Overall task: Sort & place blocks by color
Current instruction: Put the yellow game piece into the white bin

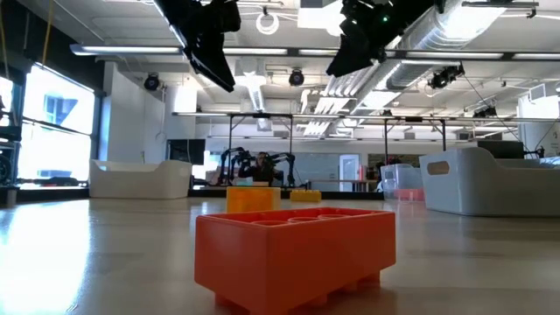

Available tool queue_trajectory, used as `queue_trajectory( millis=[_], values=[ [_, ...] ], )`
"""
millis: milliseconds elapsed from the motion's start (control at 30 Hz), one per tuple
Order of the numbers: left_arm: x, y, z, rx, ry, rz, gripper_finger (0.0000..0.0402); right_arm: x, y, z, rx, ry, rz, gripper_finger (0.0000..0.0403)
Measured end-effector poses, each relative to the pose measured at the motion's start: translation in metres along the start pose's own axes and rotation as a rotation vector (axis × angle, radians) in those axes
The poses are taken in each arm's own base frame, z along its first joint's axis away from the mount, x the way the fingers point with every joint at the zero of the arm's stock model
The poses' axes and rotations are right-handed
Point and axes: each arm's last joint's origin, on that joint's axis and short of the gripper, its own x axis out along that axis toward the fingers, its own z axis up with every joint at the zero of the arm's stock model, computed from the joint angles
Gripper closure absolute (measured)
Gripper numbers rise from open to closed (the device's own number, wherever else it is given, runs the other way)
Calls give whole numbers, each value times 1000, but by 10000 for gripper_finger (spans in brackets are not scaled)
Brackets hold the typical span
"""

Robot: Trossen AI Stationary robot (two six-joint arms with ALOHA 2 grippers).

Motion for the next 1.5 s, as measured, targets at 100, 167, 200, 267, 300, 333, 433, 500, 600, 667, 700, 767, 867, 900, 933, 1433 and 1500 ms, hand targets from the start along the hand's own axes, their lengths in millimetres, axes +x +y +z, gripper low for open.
queue_trajectory(
  millis=[100, 167, 200, 267, 300, 333, 433, 500, 600, 667, 700, 767, 867, 900, 933, 1433, 1500],
  values=[
    [-1, 0, 0, 0, -3, 3, 202, 8, -14, 1, 19, -28, -32, 211],
    [-1, 0, 0, 0, -2, 3, 202, 16, -22, 1, 26, -36, -50, 200],
    [-1, 0, 0, 0, -3, 3, 202, 22, -26, -1, 33, -36, -53, 195],
    [-1, 0, 0, 0, -3, 3, 202, 32, -32, -3, 47, -35, -54, 184],
    [-1, 0, 0, 0, -3, 3, 202, 38, -35, -5, 54, -38, -49, 180],
    [-1, 0, 0, 0, -3, 3, 202, 44, -37, -7, 57, -33, -40, 177],
    [-1, 0, 0, 0, -3, 3, 202, 64, -44, -16, 74, -17, -5, 174],
    [-1, 0, 0, 0, -3, 3, 202, 77, -47, -24, 92, 17, 10, 174],
    [-1, 0, 0, 0, -3, 3, 202, 96, -50, -38, 135, 78, 3, 174],
    [-1, 0, 0, 0, -2, 3, 202, 107, -49, -47, 137, 117, 3, 174],
    [-1, 0, 0, 0, -3, 3, 202, 113, -49, -52, 135, 138, 5, 174],
    [-1, 0, 0, 0, -3, 3, 202, 124, -46, -61, 132, 177, 14, 174],
    [-1, 0, 0, 0, -3, 3, 202, 137, -41, -74, 105, 225, 49, 174],
    [-1, 0, 0, 0, -3, 3, 202, 141, -39, -78, 94, 238, 60, 174],
    [-1, 0, 0, 0, -3, 3, 202, 144, -38, -81, 84, 246, 70, 174],
    [0, 0, 0, 0, -2, -1, 202, 168, -40, -94, 110, 182, 149, 174],
    [0, 0, 0, 0, -3, -1, 202, 169, -43, -94, 133, 184, 143, 174]
  ],
)
